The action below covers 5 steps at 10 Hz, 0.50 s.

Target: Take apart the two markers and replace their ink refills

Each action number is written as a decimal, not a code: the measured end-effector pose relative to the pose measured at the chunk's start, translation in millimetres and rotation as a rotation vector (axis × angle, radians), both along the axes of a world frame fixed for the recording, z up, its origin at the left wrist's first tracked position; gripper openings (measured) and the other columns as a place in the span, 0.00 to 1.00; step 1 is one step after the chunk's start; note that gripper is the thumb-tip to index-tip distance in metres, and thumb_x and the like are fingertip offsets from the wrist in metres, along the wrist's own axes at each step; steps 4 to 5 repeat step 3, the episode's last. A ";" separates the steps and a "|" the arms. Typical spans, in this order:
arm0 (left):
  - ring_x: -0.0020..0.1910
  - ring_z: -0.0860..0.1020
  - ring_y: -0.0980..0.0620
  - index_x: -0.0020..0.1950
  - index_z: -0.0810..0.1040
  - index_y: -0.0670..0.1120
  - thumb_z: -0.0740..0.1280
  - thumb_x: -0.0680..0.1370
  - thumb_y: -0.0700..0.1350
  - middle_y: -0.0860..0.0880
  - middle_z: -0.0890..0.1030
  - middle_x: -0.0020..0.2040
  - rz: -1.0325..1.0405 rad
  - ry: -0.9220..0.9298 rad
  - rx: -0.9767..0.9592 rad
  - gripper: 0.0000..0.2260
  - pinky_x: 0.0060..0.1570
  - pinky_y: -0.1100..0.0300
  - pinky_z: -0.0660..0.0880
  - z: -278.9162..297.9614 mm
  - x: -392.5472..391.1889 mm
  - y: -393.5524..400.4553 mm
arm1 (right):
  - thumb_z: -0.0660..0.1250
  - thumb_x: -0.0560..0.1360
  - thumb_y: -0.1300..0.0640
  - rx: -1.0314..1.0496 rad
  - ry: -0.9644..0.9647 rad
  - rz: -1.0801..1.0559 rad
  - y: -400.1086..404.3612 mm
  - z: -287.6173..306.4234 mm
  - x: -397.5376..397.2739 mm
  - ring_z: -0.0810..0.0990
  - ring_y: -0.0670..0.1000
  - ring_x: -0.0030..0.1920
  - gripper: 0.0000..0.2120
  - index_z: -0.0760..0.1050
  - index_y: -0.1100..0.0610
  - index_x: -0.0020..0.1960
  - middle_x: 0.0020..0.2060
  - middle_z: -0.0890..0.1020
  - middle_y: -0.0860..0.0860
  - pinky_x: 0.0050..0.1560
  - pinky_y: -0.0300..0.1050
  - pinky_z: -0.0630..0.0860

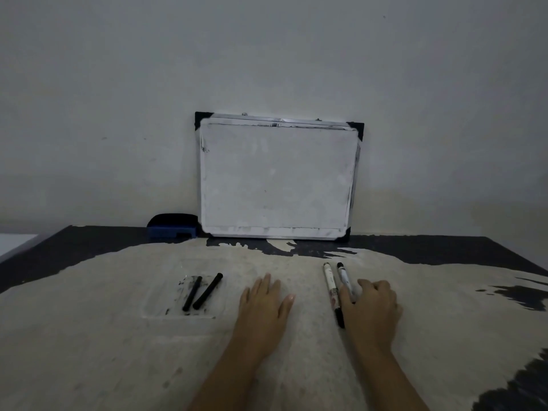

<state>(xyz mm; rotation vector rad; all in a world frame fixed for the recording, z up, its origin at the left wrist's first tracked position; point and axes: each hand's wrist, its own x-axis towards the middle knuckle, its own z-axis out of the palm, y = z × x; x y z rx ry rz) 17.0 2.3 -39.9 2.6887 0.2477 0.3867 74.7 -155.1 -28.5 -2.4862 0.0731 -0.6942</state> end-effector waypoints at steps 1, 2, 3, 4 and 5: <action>0.76 0.47 0.51 0.75 0.52 0.48 0.35 0.73 0.66 0.48 0.48 0.78 -0.003 -0.109 0.010 0.36 0.73 0.57 0.42 -4.2 1.2 0.1 | 0.67 0.73 0.54 -0.050 -0.110 0.079 10.2 0.9 -2.2 0.75 0.59 0.57 0.18 0.76 0.59 0.60 0.56 0.78 0.59 0.60 0.54 0.67; 0.75 0.57 0.47 0.73 0.59 0.44 0.31 0.73 0.64 0.44 0.58 0.76 0.065 -0.206 0.083 0.38 0.74 0.57 0.41 -9.8 2.3 -3.7 | 0.67 0.70 0.52 -0.243 -0.230 0.129 29.0 -10.3 -5.7 0.76 0.61 0.62 0.22 0.75 0.59 0.62 0.62 0.77 0.61 0.65 0.60 0.65; 0.66 0.73 0.46 0.66 0.69 0.41 0.40 0.80 0.56 0.42 0.73 0.67 0.055 -0.157 0.121 0.28 0.70 0.59 0.44 -0.2 7.5 -7.3 | 0.55 0.73 0.46 -0.330 -0.291 0.181 47.3 -12.4 -3.6 0.73 0.62 0.65 0.27 0.69 0.56 0.68 0.67 0.73 0.60 0.68 0.59 0.54; 0.66 0.73 0.46 0.66 0.69 0.41 0.40 0.80 0.56 0.42 0.73 0.67 0.055 -0.157 0.121 0.28 0.70 0.59 0.44 -0.2 7.5 -7.3 | 0.55 0.73 0.46 -0.330 -0.291 0.181 47.3 -12.4 -3.6 0.73 0.62 0.65 0.27 0.69 0.56 0.68 0.67 0.73 0.60 0.68 0.59 0.54; 0.66 0.73 0.46 0.66 0.69 0.41 0.40 0.80 0.56 0.42 0.73 0.67 0.055 -0.157 0.121 0.28 0.70 0.59 0.44 -0.2 7.5 -7.3 | 0.55 0.73 0.46 -0.330 -0.291 0.181 47.3 -12.4 -3.6 0.73 0.62 0.65 0.27 0.69 0.56 0.68 0.67 0.73 0.60 0.68 0.59 0.54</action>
